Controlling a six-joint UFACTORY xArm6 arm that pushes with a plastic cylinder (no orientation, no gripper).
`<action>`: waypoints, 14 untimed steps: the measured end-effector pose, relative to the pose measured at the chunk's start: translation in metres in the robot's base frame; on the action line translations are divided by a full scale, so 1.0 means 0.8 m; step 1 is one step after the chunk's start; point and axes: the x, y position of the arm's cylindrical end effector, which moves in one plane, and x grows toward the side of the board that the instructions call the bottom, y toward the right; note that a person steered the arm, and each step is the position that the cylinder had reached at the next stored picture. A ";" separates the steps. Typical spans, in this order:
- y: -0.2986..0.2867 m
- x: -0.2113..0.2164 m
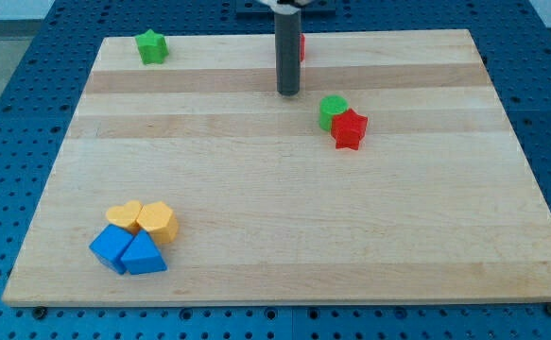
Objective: Slide the green circle towards the top right
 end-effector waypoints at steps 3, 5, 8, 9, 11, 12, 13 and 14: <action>0.046 0.061; 0.118 0.065; 0.139 0.015; 0.151 -0.009; 0.211 -0.010; 0.225 -0.021; 0.229 -0.033; 0.243 -0.034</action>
